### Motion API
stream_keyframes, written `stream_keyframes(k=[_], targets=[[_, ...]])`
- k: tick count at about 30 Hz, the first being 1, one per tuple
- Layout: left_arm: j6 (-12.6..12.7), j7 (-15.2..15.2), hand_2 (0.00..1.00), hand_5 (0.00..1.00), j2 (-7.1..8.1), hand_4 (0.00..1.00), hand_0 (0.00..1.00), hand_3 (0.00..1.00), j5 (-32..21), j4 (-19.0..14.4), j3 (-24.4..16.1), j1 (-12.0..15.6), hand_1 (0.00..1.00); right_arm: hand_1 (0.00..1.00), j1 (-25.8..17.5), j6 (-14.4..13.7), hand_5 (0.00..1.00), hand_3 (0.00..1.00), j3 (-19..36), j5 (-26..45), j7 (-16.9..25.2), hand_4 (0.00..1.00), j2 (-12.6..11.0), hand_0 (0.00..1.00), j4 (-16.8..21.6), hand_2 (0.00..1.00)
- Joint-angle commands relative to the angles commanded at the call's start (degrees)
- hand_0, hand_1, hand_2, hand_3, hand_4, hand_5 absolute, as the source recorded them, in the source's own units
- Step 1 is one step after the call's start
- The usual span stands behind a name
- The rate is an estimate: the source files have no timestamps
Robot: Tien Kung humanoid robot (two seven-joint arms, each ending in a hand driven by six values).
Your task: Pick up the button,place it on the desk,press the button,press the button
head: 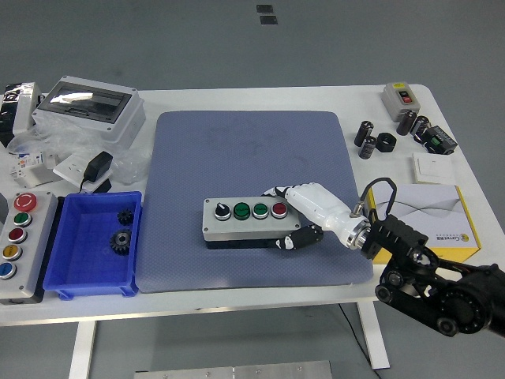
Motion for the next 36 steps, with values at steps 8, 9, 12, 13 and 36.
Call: stream_keyframes(k=[8, 9, 12, 13, 36], targets=[[-0.06, -0.02, 0.548, 0.256, 0.07, 0.618, 0.604, 0.610, 0.13, 0.00, 0.06, 0.02, 0.603, 0.812, -0.47, 0.96, 0.002, 0.931, 0.37, 1.40, 0.38, 0.463, -0.29, 0.844, 0.50, 0.870], [-0.06, -0.02, 0.548, 0.256, 0.06, 0.618, 0.604, 0.610, 0.15, 0.00, 0.07, 0.01, 0.603, 0.812, -0.50, 1.03, 0.002, 0.931, 0.42, 1.48, 0.40, 0.463, -0.31, 0.844, 0.52, 0.870], [-0.09, -0.05, 0.548, 0.256, 0.08, 0.618, 0.604, 0.610, 0.23, 0.00, 0.05, -0.02, 0.603, 0.812, -0.61, 1.17, 0.002, 0.931, 0.57, 1.70, 0.44, 0.463, -0.37, 0.844, 0.62, 0.870], [-0.10, -0.06, 0.548, 0.256, 0.08, 0.618, 0.604, 0.610, 0.24, 0.00, 0.05, -0.02, 0.603, 0.812, -0.65, 1.17, 0.002, 0.931, 0.60, 1.72, 0.44, 0.463, -0.40, 0.844, 0.66, 0.870], [-0.68, -0.30, 0.547, 0.252, 0.27, 0.614, 0.604, 0.605, 0.64, 0.00, 0.45, -0.12, 0.603, 0.852, -1.29, 2.24, 0.002, 0.985, 0.64, 5.51, 0.41, 0.548, -5.98, 0.868, 7.04, 0.917]])
